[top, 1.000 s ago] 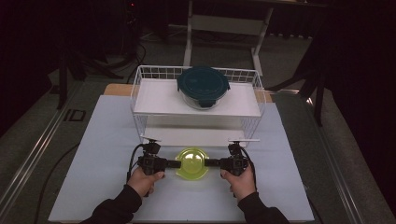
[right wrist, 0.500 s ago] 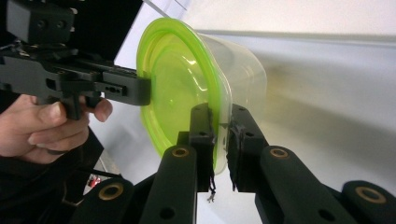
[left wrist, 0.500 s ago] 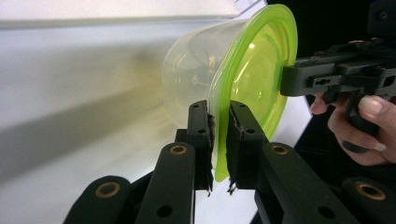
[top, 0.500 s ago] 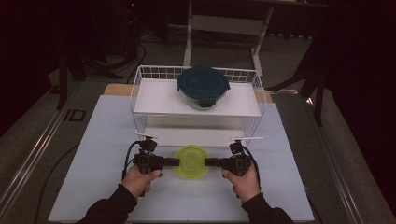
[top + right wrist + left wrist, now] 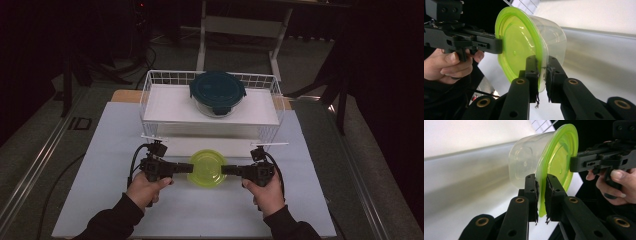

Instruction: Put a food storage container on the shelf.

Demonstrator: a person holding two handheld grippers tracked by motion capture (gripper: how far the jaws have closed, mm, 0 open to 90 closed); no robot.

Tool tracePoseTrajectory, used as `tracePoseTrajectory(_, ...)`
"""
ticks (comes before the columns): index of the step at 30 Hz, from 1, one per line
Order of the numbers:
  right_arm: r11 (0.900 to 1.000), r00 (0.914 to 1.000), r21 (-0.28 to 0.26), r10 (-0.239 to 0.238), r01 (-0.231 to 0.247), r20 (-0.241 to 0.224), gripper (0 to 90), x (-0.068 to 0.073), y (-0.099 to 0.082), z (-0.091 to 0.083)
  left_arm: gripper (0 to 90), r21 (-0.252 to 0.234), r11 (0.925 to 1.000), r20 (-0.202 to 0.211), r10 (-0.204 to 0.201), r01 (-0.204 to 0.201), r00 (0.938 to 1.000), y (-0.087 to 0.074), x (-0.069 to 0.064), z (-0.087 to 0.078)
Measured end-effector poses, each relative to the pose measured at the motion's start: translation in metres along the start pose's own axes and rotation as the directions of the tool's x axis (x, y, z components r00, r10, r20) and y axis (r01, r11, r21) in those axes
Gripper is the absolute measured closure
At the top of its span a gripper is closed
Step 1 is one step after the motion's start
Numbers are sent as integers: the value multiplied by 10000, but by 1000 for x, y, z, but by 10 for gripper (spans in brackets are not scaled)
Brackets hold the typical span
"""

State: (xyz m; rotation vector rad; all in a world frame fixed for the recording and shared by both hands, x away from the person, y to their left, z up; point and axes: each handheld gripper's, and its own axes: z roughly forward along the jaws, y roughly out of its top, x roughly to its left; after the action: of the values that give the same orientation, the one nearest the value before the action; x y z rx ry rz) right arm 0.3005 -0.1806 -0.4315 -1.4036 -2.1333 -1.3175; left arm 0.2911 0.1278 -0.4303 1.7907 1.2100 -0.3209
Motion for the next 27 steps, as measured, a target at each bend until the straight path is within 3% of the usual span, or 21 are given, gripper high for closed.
tracePoseTrajectory(10, 9984, 9991, -461, -351, 340, -238, 810, 26, 17, -28, 806, -585, 9966, 332, 597, -577, 9977, 18, -31, -27)
tracePoseTrajectory(15, 9954, 9982, -822, -518, 490, -318, 807, 40, 32, -43, 817, -1004, 9897, 408, 1065, -1019, 9935, 35, -51, -44)
tracePoseTrajectory(27, 9874, 9969, -1412, -756, 719, -206, 806, 57, 65, -60, 822, -1470, 9789, 185, 1464, -1421, 9891, 68, -70, -62)
